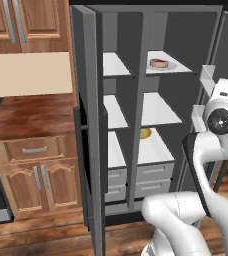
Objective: Retrieve the steak from the fridge and place it on the saucepan with marinade on the stove.
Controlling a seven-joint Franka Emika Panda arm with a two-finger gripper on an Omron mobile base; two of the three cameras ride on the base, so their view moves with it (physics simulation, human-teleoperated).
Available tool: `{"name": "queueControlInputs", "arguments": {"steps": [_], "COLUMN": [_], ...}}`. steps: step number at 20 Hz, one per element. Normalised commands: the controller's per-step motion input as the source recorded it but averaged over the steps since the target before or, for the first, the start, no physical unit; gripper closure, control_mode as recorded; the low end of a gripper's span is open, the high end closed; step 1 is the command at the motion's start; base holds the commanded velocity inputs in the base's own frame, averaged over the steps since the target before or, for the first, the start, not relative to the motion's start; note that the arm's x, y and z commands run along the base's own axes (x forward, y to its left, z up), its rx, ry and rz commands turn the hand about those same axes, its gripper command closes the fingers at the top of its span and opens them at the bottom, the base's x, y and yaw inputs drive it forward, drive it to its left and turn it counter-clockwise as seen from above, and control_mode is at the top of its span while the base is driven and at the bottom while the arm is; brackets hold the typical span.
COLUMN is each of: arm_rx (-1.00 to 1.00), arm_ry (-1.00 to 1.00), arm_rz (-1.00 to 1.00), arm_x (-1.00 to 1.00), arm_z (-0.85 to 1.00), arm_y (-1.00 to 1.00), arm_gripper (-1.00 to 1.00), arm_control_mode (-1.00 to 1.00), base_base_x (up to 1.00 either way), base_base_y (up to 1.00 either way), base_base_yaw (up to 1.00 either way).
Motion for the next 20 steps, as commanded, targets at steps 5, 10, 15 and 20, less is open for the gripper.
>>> {"name": "queueControlInputs", "arguments": {"steps": [5, 10, 15, 20], "arm_rx": [-0.03, -0.03, -0.02, -0.01], "arm_ry": [-0.09, -0.1, -0.07, 0.0], "arm_rz": [0.0, 0.0, -0.02, -0.09], "arm_x": [0.37, 0.22, 0.17, 0.19], "arm_z": [-0.07, 0.0, 0.0, 0.0], "arm_y": [0.0, -0.02, -0.18, -0.42], "arm_gripper": [-1.0, -1.0, -1.0, -1.0], "arm_control_mode": [-1.0, -1.0, -1.0, -1.0], "base_base_x": [0.0, 0.0, 0.0, 0.0], "base_base_y": [0.0, 0.0, 0.0, 0.0], "base_base_yaw": [0.0, 0.0, 0.0, 0.0]}}
